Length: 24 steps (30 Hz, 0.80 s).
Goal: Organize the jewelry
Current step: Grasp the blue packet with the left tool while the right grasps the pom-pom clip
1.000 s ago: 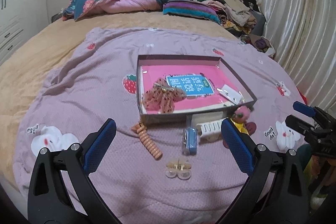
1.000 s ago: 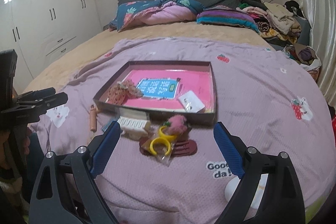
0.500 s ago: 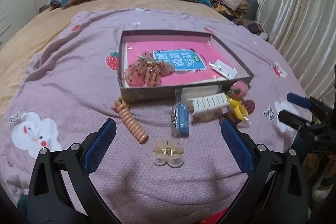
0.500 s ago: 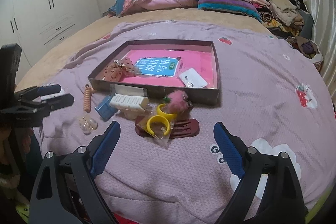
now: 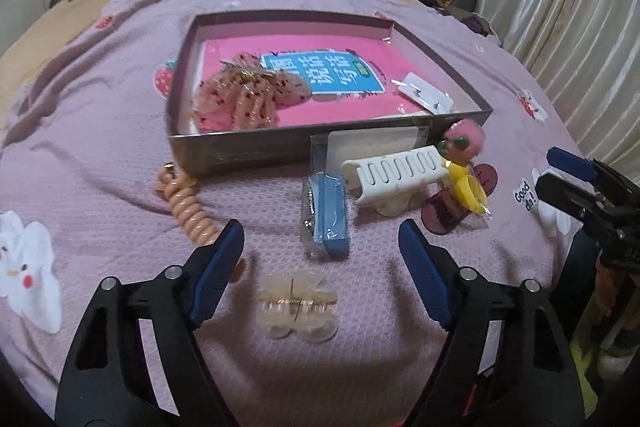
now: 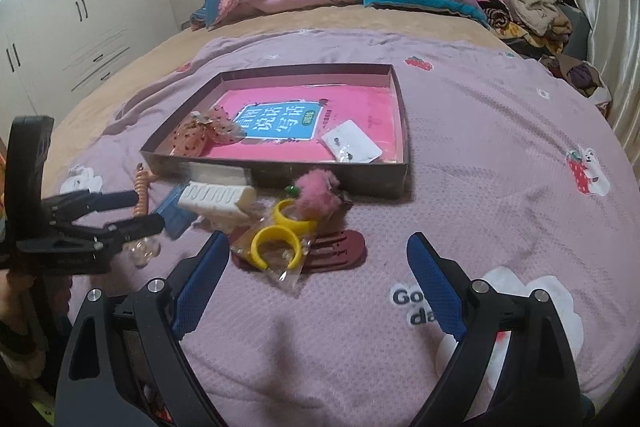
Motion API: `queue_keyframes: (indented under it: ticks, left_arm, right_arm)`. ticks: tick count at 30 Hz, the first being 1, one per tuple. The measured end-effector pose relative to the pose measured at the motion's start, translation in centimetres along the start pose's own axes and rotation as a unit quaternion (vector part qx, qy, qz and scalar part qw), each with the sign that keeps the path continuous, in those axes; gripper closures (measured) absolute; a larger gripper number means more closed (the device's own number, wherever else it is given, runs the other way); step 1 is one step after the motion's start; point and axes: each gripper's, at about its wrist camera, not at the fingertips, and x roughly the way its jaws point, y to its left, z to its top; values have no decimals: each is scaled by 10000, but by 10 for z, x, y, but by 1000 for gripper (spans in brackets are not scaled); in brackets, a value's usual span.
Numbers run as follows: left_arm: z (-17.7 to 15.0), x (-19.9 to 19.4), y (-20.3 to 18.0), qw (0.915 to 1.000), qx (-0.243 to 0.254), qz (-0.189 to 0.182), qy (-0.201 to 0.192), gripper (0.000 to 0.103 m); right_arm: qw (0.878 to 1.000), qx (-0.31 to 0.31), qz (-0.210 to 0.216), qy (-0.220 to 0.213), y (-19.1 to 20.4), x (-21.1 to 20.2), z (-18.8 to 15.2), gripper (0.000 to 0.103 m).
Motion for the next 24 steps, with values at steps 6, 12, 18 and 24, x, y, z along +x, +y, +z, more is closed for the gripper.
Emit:
queue_keyframes:
  ticks: [6,12,18,24]
  left_arm:
    - [3,18,2,9997,-69,-160,153,47]
    - [5,27,6,9989,-159,-373,245,78]
    - [3,24,9,9986,-173,-440,222,85]
    - [2,12,19,9987,-300,-396,95,85]
  right_arm:
    - [9997,136,75,162,-7,25,10,20]
    - [9980,409,217,422,-13,52,17,34]
    - [9987,202,144,451,-3,69,24,50]
    - [9989,35,15,465,1,80,24,62]
